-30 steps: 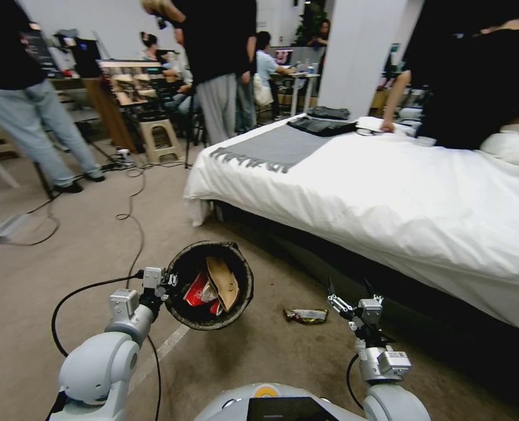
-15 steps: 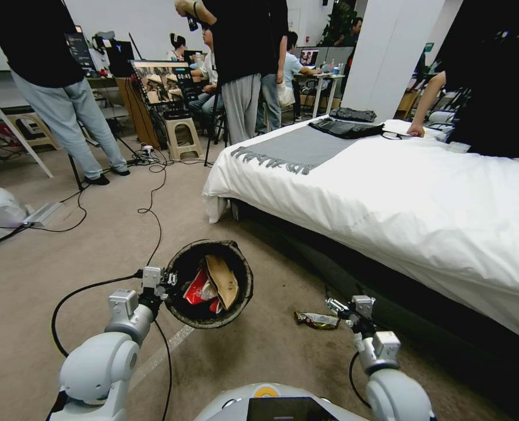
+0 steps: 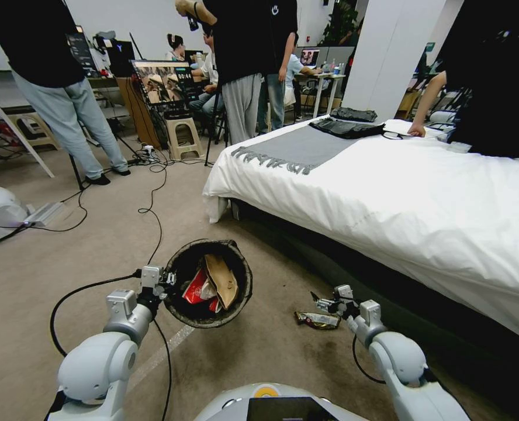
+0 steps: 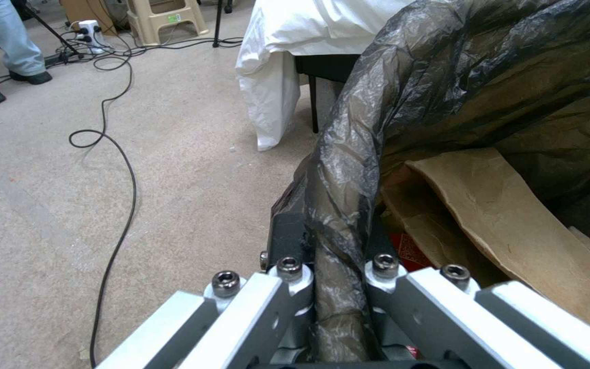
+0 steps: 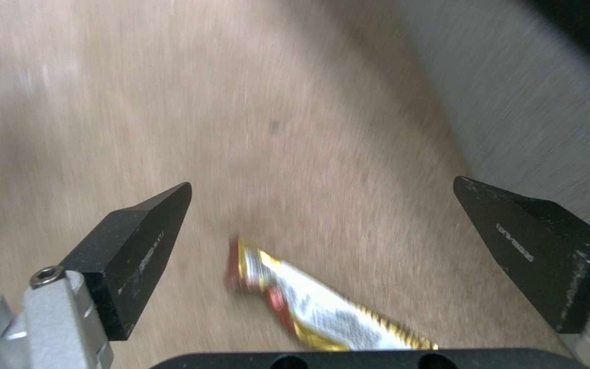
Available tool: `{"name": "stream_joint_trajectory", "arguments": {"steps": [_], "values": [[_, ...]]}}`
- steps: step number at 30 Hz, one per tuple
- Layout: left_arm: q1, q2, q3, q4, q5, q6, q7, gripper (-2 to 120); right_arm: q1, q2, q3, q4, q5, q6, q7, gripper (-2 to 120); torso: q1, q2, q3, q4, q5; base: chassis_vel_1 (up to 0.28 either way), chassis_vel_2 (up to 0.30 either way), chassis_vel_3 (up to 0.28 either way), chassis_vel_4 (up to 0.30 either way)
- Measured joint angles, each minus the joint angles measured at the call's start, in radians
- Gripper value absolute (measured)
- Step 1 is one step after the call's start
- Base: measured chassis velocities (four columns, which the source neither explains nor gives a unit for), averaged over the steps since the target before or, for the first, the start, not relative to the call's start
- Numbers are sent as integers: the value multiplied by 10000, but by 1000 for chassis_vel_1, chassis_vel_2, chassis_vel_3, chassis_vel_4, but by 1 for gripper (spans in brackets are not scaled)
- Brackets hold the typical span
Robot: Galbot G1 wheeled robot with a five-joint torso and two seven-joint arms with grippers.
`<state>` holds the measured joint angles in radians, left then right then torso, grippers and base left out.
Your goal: Pick up the trash bin, then pick up the garbage from the floor and place it into the trash bin.
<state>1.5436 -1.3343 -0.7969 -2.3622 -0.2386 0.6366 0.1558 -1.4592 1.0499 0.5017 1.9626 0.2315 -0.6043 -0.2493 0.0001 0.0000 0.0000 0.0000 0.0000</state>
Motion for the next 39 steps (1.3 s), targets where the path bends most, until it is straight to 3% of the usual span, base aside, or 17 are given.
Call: {"name": "stream_joint_trajectory", "arguments": {"steps": [13, 39], "values": [[-193, 141, 42, 108, -145, 11, 13, 1, 1286, -670, -937, -1957, -541, -371, -2484, 100, 0, 0, 0, 0, 1, 0, 0, 0, 0], [-250, 4, 218, 165, 56, 50, 13, 1, 2528, 144, -2017, -4782, -1508, 445, -1487, 100, 0, 0, 0, 1, 0, 0, 0, 0, 0]]}}
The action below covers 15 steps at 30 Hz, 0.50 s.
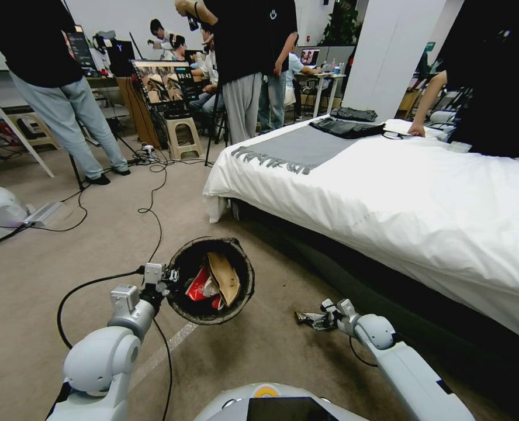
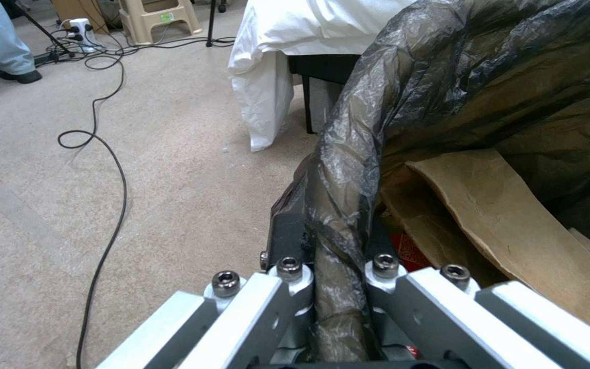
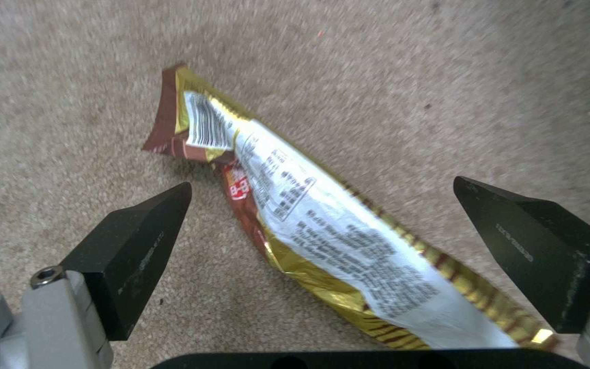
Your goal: Pick up the trash bin, then pick up the garbage from the floor and place it into the trash bin.
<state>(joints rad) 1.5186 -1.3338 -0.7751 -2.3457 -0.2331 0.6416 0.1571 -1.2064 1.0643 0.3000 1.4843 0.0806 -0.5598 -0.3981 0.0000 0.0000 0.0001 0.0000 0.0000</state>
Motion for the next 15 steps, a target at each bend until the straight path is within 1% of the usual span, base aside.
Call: {"name": "stream_joint_trajectory", "arguments": {"steps": [15], "values": [[80, -68, -30, -78, 27, -23, -13, 1, 414, 620, -209, -930, -476, 392, 158, 100, 0, 0, -1, 0, 0, 0, 0, 0, 0]]}}
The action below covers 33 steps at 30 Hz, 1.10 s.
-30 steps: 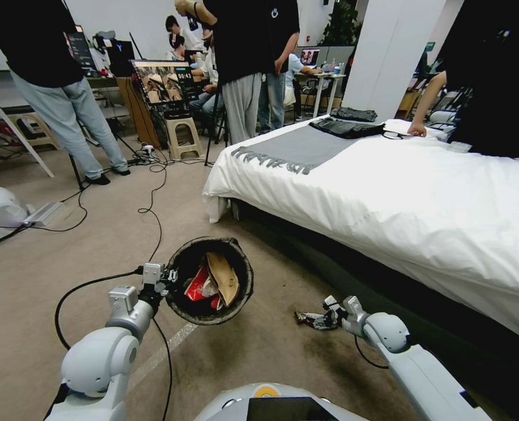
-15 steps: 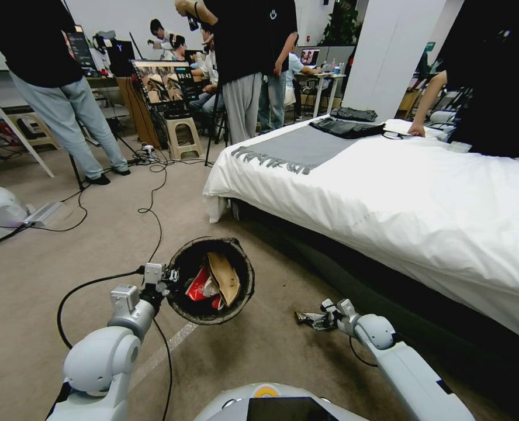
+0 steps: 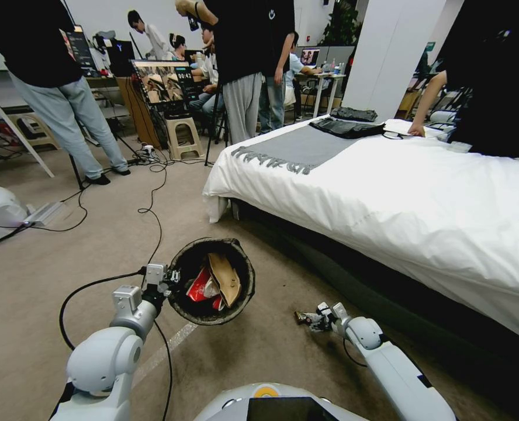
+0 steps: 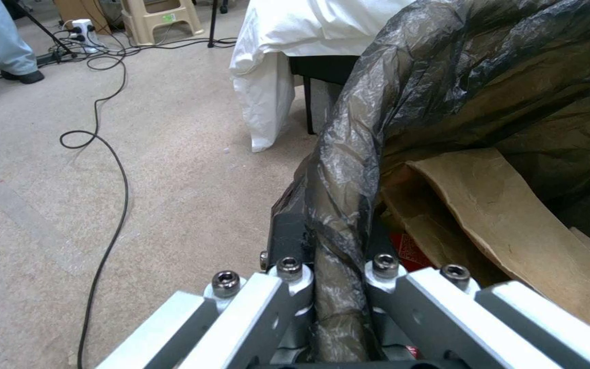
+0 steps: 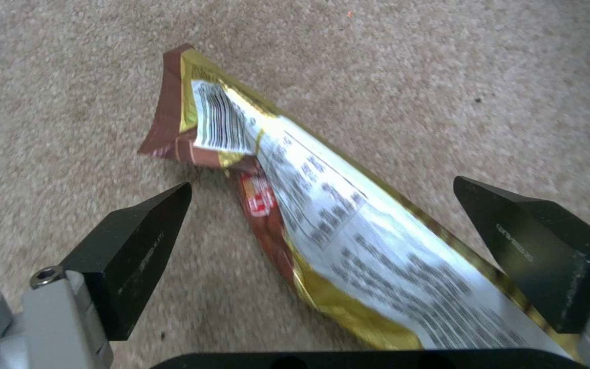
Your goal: Pick up the trash bin, then pick up the garbage from the floor and place it into the trash bin.
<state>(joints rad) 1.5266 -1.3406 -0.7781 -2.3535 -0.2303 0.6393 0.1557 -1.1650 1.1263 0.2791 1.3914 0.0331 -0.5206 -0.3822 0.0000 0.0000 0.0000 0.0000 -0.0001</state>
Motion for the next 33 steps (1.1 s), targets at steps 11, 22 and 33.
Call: {"name": "stream_joint_trajectory", "arguments": {"steps": [11, 22, 33], "values": [[53, -41, -25, -31, -1, -42, -1, 1, -62, 3, 129, -159, -39, 197, 109, 87, 0, 0, 0, -1, 0, 0, 0, 0, 0], [66, -53, -13, -53, 8, -59, 0, 1, -221, 83, 245, -168, -104, 434, 139, 51, 0, 0, 0, 0, 1, 0, 0, 0, 0], [85, -64, 30, -134, 46, -64, 1, 1, -332, 178, 439, -230, -164, 819, 175, 3, 0, 0, 0, 0, 0, 0, 0, 0, 0]]}}
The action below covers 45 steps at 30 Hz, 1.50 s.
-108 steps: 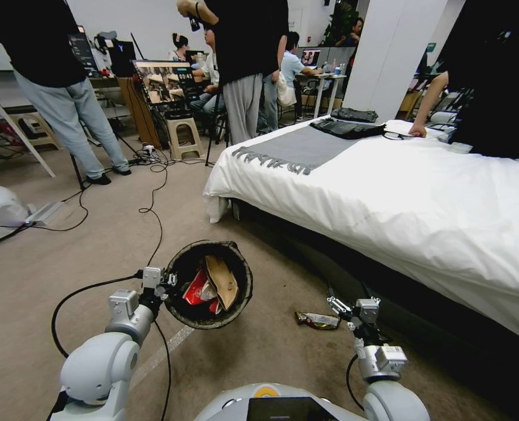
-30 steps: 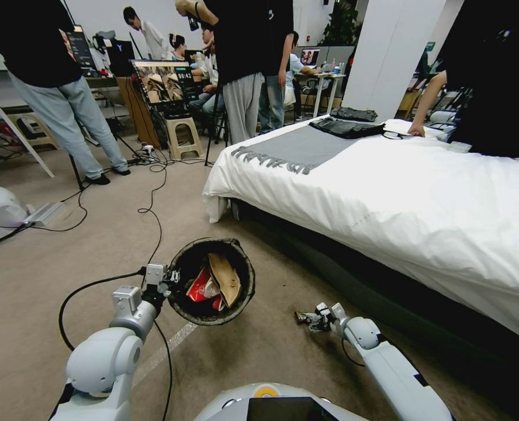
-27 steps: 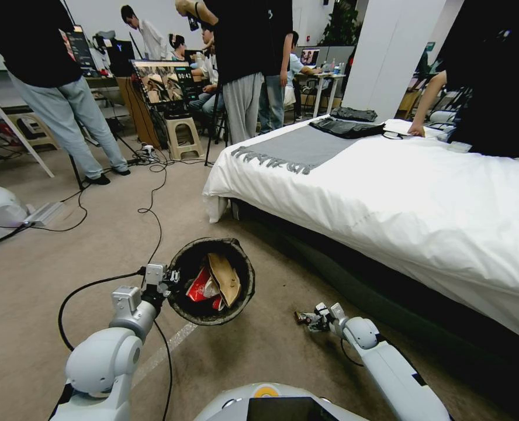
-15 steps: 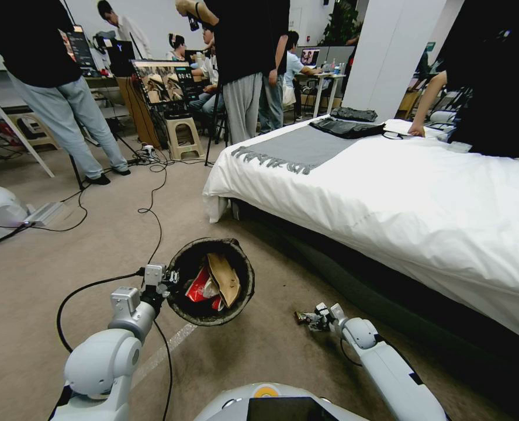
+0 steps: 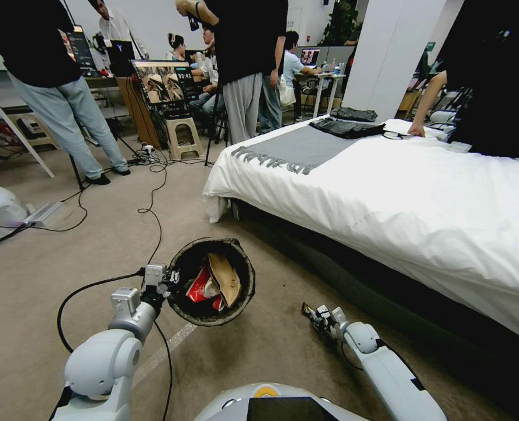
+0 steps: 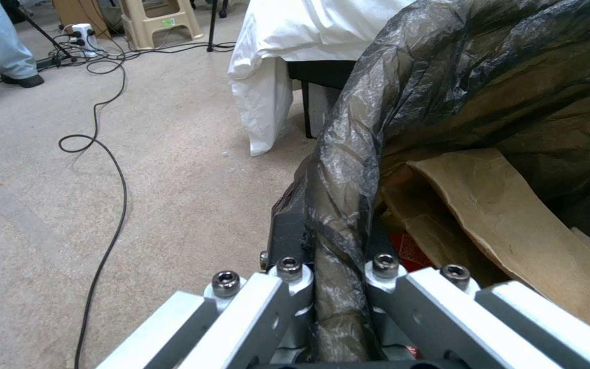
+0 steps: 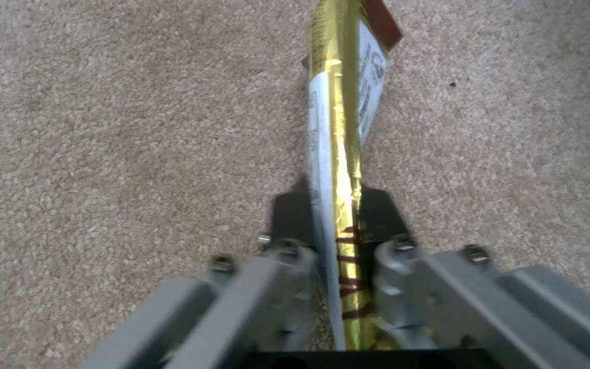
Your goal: Pick up the trash bin, then pick up the garbage from the floor and place it into the trash bin.
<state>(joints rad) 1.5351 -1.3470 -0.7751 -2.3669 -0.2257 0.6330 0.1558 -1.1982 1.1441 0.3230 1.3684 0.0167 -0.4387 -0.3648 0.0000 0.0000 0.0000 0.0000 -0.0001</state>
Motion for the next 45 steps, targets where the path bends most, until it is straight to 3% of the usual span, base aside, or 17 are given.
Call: {"name": "stream_joint_trajectory", "arguments": {"steps": [8, 12, 14, 23, 24, 30, 36, 45], "values": [[64, 35, -28, -175, 9, 43, -34, 1, -92, 262, 143, -47, -148, 379, 147, 0, 0, 0, 0, 1, 2, 0, 0, 0, 0], [75, 58, -20, -209, 10, 68, -47, 1, -413, 262, 481, 631, 24, 518, 326, 0, 0, 0, 0, 2, 3, 0, 0, 0, 0], [75, 31, 32, -218, 45, 74, -54, 1, -823, -76, 863, 1829, 460, 552, 492, 0, 0, 0, 0, -1, -1, 0, 0, 0, 0], [99, -68, 166, -296, 121, 99, -57, 1, -1255, -872, 1705, 4369, 1624, 770, 704, 0, 0, 0, 0, 3, 1, 0, 0, 0, 0], [118, -74, 175, -342, 118, 120, -61, 1, -1463, -1112, 1944, 5343, 2309, 676, 735, 0, 0, 0, 0, 1, 2, 0, 0, 0, 0], [184, -48, 177, -408, 115, 170, -91, 1, -1683, -1376, 2185, 7435, 3477, 436, 809, 0, 0, 0, 0, 1, 0, 0, 0, 0, 0], [178, 8, 297, -497, 82, 295, -199, 1, -1201, -1378, 1530, 9142, 4621, -71, 1406, 0, 0, 0, 0, -1, 0, 0, 0, 0, 0], [150, 36, 430, -584, 105, 369, -301, 1, 43, -679, -64, 9660, 4767, -442, 1660, 0, -1, 0, 0, 0, 1, 0, 0, 0, 0]]}}
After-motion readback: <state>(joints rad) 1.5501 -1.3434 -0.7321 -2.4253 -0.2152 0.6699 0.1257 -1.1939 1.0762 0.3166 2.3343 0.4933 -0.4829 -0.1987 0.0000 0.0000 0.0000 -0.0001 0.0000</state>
